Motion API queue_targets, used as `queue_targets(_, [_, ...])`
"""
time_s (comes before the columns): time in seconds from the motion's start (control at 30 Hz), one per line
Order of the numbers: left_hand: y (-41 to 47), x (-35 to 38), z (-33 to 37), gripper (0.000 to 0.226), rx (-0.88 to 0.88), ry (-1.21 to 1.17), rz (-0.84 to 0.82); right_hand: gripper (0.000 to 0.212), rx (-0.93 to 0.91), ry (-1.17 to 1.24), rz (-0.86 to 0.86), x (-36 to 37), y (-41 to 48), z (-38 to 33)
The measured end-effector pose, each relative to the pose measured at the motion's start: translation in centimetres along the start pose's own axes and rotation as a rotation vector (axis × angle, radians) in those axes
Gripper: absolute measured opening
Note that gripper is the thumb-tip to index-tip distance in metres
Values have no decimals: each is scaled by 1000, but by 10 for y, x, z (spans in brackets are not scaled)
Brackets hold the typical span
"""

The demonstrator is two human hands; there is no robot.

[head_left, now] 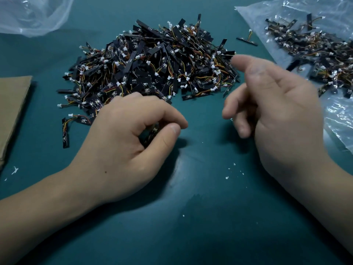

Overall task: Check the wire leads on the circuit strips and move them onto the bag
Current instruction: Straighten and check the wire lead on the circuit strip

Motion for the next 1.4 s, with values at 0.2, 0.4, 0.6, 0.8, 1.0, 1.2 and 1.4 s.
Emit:
queue_targets(0.2, [0,9,2,27,3,225,-70,18,-106,-296,-275,30,-18,-2])
queue_targets(0.4, [-3,8,-1,5,-8,192,-46,16,-168,-425,-323,36,-23,-5])
queue_targets(0.6, [-2,-6,-6,25,-52,192,113,13,-192,-526,-372,41,-26,-3])
queue_targets(0.8, [-5,-6,-26,46,-140,127,144,14,-218,-669,-431,45,-30,2])
queue_targets(1.0, [-6,-3,-22,43,-78,72,169,13,-202,-702,-444,47,-31,3])
queue_targets(1.2, [-3,1,-15,38,-63,93,89,26,-157,-812,-572,56,-37,7])
queue_targets(1.4, [-3,-1,-8,23,-63,48,57,21,-225,-909,-571,59,-40,4])
Point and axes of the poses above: each hand's wrist, its own y-axis towards the middle knuckle, its own x-axis out of the palm, z = x × y, the point moved 10 cm from there along y, towards the middle knuckle, and after that the axes turned 5 degrees about z, right-handed, at the moved point
